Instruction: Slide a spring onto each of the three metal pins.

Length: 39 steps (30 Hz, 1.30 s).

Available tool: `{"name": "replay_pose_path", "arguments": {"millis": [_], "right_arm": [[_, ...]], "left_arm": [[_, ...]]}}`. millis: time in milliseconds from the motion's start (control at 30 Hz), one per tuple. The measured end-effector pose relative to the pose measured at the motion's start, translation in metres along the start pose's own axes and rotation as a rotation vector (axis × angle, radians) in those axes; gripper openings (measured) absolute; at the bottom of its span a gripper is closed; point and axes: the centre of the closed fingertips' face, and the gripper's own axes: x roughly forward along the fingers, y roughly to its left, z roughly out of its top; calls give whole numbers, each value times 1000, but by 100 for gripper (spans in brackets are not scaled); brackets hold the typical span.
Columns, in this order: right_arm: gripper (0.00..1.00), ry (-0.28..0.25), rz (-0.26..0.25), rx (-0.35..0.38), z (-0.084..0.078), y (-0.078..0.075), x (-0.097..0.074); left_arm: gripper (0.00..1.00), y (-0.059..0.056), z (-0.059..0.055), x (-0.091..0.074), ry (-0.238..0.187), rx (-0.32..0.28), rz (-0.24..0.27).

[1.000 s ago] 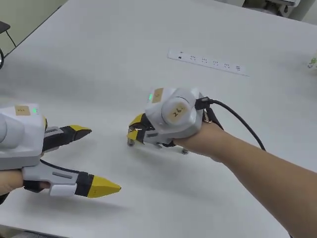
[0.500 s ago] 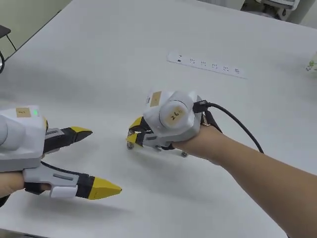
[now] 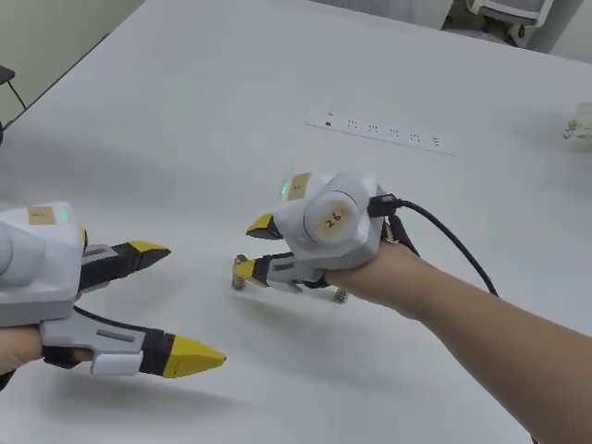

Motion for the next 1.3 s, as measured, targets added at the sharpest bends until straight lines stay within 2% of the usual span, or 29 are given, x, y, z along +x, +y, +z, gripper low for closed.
{"name": "replay_pose_path", "arguments": {"millis": [267, 500, 733, 867, 1067, 1300], "right_arm": [[34, -40, -30, 42, 3, -1, -15], [45, -84, -76, 104, -4, -1, -32], [58, -111, -116, 149, -8, -3, -50], [63, -158, -140, 204, -8, -7, -62], [71, -187, -177, 257, -18, -11, -77], [88, -247, -227, 330, -30, -13, -97]], "left_arm": [[98, 0, 4, 2, -2, 9, -1], [98, -1, 5, 4, -4, 16, 0], [98, -3, 11, 8, -9, 26, -4], [98, -1, 14, 8, -12, 30, -1], [98, 0, 16, 8, -21, 38, 3], [98, 0, 21, 7, -37, 44, 4]]}}
